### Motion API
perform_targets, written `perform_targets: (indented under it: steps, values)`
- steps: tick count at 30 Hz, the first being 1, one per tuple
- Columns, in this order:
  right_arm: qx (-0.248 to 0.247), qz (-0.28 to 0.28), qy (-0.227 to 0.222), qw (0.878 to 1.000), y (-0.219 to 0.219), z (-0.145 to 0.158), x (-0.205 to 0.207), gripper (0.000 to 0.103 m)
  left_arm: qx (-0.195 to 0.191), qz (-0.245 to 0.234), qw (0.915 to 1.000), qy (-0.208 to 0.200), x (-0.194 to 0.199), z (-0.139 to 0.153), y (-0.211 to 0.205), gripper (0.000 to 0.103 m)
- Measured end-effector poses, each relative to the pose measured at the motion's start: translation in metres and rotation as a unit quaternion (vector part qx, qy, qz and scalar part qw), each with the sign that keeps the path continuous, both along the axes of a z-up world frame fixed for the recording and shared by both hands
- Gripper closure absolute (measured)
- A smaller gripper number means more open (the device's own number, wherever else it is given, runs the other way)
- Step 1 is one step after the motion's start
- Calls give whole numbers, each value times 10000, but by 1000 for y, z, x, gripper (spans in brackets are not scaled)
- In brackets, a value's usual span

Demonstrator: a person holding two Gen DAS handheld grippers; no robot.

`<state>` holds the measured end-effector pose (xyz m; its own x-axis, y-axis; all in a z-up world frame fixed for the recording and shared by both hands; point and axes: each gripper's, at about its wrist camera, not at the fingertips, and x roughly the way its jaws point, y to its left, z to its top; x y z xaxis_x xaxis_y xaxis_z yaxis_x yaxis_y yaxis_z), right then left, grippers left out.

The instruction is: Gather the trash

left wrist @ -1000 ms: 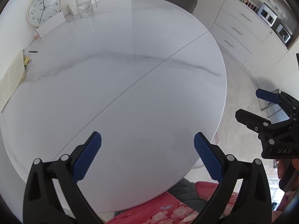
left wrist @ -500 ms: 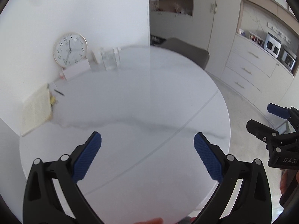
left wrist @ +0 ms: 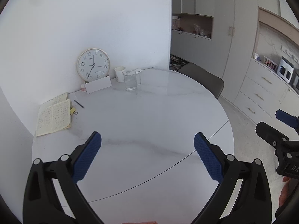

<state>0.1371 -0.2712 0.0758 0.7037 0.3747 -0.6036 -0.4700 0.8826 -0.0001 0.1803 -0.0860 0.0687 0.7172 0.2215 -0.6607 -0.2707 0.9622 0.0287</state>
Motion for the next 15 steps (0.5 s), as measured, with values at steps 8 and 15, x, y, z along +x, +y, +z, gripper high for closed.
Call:
perform_targets:
  steps: [8, 15]
  values:
    - [-104, 295, 178, 9994, 17, -13, 0, 2, -130, 367, 9992, 118, -17, -12, 13, 8]
    - [-179, 387, 211, 9989, 23, -16, -2, 2, -90, 487, 9987, 119, -21, -16, 17, 8]
